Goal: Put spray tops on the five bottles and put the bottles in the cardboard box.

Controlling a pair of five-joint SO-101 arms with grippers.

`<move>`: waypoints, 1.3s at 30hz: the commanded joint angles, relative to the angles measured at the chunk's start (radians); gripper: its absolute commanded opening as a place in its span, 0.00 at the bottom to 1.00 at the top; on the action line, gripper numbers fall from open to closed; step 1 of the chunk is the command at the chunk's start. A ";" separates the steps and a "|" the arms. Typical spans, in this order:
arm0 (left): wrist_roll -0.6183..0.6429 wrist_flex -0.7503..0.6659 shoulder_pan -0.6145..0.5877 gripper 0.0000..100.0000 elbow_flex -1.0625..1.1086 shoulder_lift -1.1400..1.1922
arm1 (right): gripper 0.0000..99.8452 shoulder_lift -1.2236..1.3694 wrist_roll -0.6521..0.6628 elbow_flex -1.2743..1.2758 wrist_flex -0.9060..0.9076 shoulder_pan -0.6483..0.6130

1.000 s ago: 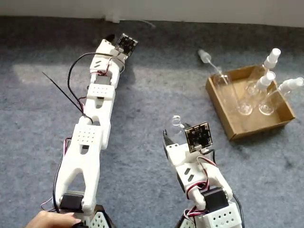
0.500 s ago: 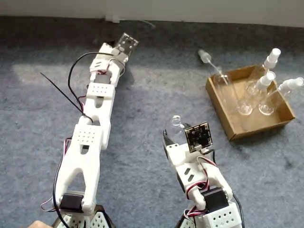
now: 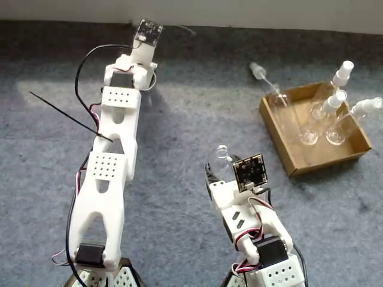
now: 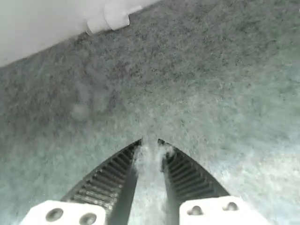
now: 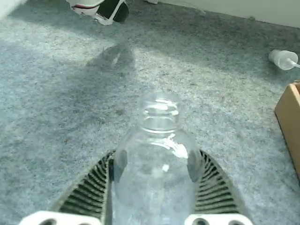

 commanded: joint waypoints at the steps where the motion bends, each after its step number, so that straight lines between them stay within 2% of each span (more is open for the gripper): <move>1: 0.087 0.166 0.019 0.01 -0.054 -0.170 | 0.08 -0.007 0.011 0.154 0.002 -0.004; 10: 0.144 0.608 0.019 0.01 -0.065 -0.463 | 0.08 -0.007 0.011 0.154 0.002 -0.004; 13: 0.163 0.703 0.013 0.01 -0.064 -0.541 | 0.08 -0.007 0.011 0.154 0.002 -0.004; 20: 0.196 0.709 -0.053 0.01 0.079 -0.743 | 0.08 -0.007 0.011 0.154 0.002 -0.004; 24: 0.193 0.709 -0.068 0.01 0.326 -0.961 | 0.08 -0.007 0.011 0.154 0.002 -0.008; 31: 0.103 0.703 -0.068 0.01 0.785 -1.346 | 0.08 -0.007 0.011 0.154 0.002 -0.008; 39: 0.103 0.703 -0.070 0.01 1.070 -1.613 | 0.08 -0.007 0.011 0.154 0.002 -0.008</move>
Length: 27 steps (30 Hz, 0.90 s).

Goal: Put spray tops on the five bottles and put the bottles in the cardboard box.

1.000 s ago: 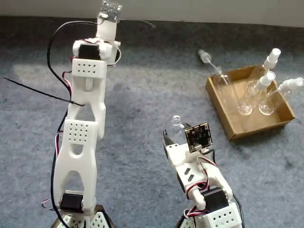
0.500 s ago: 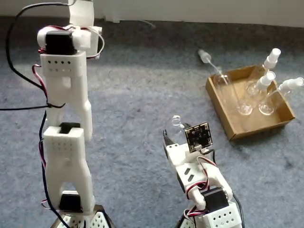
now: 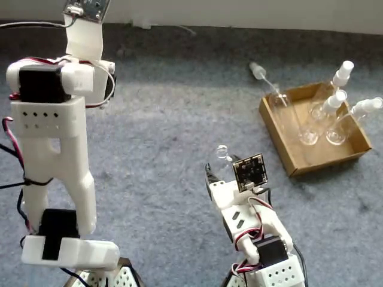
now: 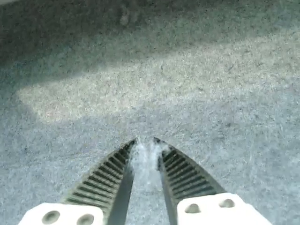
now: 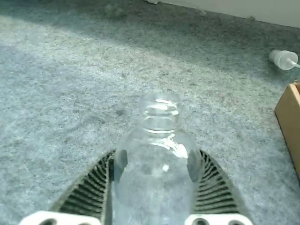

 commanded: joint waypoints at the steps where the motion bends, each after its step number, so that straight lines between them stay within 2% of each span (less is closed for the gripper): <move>1: -0.011 0.003 -0.016 0.01 0.137 -0.180 | 0.08 -0.007 0.011 0.154 0.002 -0.008; 27: -0.034 -0.023 -0.013 0.01 1.204 -1.297 | 0.08 -0.007 0.011 0.154 0.002 -0.008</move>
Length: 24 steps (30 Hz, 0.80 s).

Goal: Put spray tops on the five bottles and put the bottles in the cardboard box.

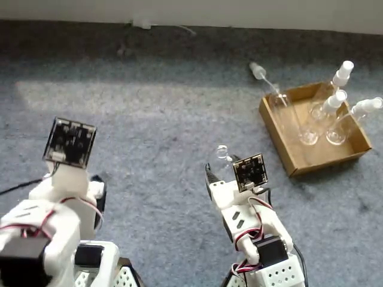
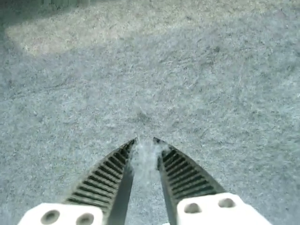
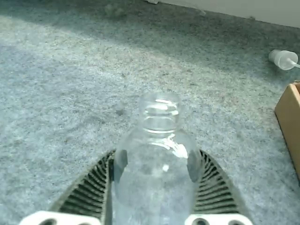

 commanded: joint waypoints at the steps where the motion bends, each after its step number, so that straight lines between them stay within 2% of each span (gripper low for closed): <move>1: -0.055 -0.040 -0.008 0.01 0.131 -0.151 | 0.08 -0.007 0.011 0.154 0.002 -0.008; 9: -0.084 -0.147 -0.013 0.01 0.404 -0.302 | 0.08 -0.007 0.011 0.154 0.002 -0.008; 15: -0.087 -0.245 -0.094 0.01 0.552 -0.441 | 0.08 -0.007 0.011 0.154 0.002 -0.008; 24: -0.084 -0.264 -0.113 0.01 0.808 -0.611 | 0.08 -0.007 0.011 0.154 0.002 -0.008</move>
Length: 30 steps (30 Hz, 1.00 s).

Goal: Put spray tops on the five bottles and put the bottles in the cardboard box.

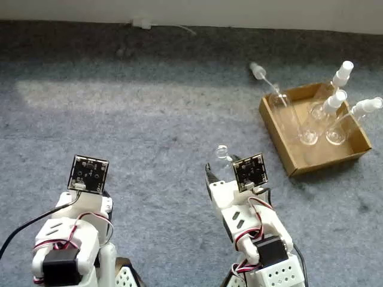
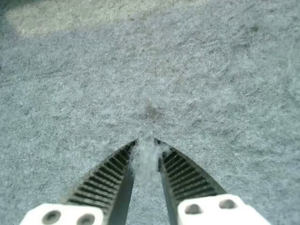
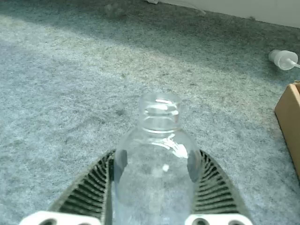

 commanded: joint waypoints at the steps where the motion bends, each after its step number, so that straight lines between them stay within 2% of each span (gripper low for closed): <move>1: -0.006 -0.038 -0.002 0.01 0.058 -0.041 | 0.08 -0.007 0.011 0.154 0.002 -0.008; 11: 0.000 -0.135 -0.008 0.01 0.280 -0.035 | 0.08 -0.007 0.011 0.154 0.002 -0.008; 15: 0.095 -0.241 -0.004 0.01 0.446 -0.036 | 0.08 -0.007 0.011 0.154 0.002 -0.007; 17: 0.137 -0.272 -0.015 0.01 0.441 -0.035 | 0.08 -0.007 0.011 0.154 0.002 -0.007; 25: 0.153 -0.269 -0.028 0.01 0.449 -0.030 | 0.08 -0.007 0.011 0.154 0.002 -0.008; 30: 0.153 -0.215 -0.030 0.01 0.449 -0.031 | 0.08 -0.007 0.011 0.154 0.002 -0.008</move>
